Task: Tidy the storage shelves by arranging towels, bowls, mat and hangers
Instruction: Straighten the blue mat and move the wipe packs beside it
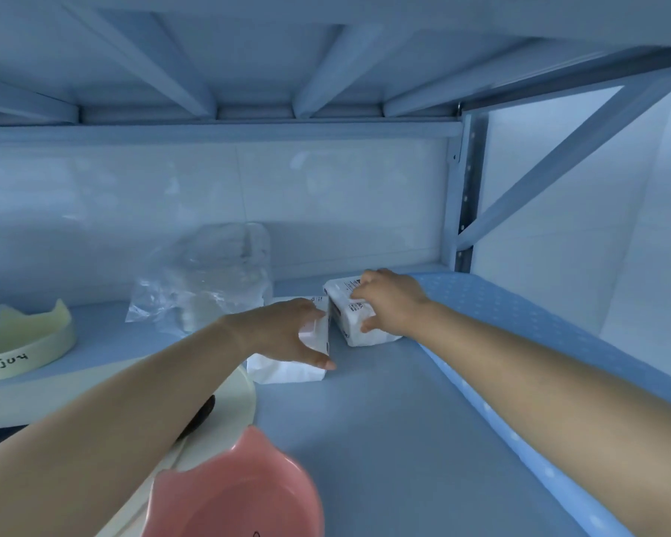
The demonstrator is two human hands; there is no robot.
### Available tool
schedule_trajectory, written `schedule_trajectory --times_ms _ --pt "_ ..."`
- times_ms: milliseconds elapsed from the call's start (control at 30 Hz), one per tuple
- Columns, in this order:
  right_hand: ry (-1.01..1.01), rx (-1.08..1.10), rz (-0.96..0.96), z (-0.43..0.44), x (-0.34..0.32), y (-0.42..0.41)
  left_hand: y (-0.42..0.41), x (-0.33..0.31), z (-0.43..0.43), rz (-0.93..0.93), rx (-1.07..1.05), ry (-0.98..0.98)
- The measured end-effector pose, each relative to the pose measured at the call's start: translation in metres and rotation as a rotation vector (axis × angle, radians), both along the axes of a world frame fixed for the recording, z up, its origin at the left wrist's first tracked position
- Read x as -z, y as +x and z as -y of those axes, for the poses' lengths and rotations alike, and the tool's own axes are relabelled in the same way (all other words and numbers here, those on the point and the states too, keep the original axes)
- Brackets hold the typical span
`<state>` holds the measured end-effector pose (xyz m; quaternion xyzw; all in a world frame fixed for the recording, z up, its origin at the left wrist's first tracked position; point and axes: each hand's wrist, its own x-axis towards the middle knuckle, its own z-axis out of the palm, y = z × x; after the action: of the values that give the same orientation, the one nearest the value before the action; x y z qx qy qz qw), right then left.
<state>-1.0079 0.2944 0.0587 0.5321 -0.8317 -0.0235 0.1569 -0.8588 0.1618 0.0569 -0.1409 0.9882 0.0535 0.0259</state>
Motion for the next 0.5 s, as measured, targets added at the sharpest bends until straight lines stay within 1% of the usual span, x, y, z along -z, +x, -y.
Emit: schedule_trajectory --times_ms 33,100,267,367,500 --pt "-0.034 0.003 -0.029 0.001 0.002 0.001 0.001 0.0 0.003 0.013 0.006 0.004" --pt "-0.057 0.028 -0.026 0.003 0.003 0.003 -0.001 0.0 0.008 0.002 0.016 0.024" --pt "-0.056 0.107 0.065 0.008 -0.006 0.005 -0.008 0.007 0.009 -0.079 0.0 -0.015" --pt "-0.063 0.142 0.112 0.017 -0.007 0.007 -0.014 0.01 0.008 -0.086 -0.007 -0.051" --pt "-0.082 0.17 0.191 0.038 -0.006 0.01 -0.013 0.01 0.01 -0.111 0.004 -0.014"
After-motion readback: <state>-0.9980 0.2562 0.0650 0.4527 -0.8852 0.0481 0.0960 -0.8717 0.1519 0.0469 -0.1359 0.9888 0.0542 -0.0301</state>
